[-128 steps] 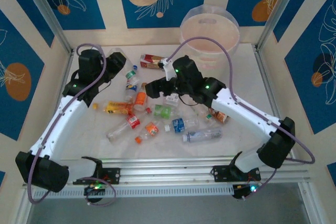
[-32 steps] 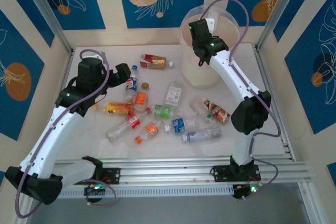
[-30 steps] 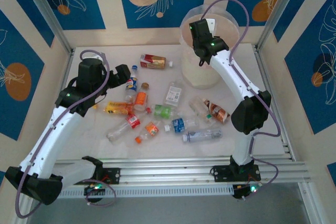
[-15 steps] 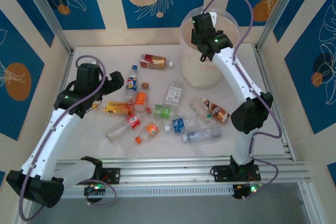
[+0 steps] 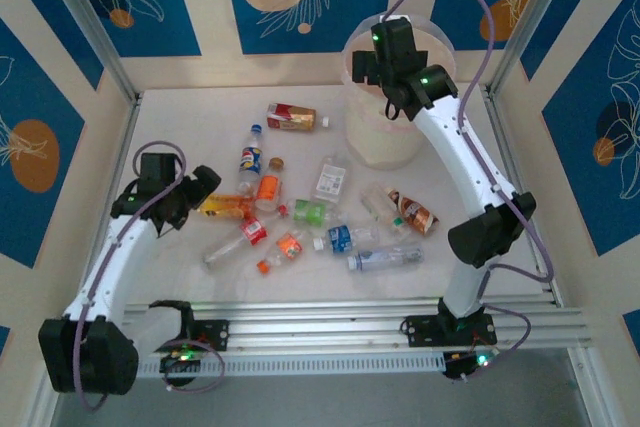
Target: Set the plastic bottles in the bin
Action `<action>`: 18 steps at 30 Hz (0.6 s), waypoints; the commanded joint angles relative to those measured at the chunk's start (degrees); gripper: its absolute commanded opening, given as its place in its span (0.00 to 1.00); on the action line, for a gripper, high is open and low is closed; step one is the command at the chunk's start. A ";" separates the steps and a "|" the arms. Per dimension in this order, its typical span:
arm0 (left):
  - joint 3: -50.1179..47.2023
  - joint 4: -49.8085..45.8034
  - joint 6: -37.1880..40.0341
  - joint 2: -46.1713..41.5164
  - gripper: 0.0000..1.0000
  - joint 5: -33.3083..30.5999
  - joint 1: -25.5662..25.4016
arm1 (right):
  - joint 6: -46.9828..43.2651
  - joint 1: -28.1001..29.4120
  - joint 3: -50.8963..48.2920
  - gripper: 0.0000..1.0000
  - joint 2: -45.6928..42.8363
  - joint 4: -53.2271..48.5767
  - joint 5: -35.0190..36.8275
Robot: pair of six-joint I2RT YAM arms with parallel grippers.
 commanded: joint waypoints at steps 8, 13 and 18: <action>-3.03 9.38 -8.74 7.34 1.00 -1.52 1.48 | -1.96 4.68 -3.38 0.99 -7.19 -0.26 -2.22; -2.80 12.08 -10.16 12.00 0.99 -1.50 1.60 | -1.66 5.66 -5.17 0.99 -9.03 -0.01 -2.26; -2.83 13.18 -11.58 15.84 1.00 -1.34 1.71 | -1.55 6.32 -6.27 0.99 -10.10 0.62 -1.87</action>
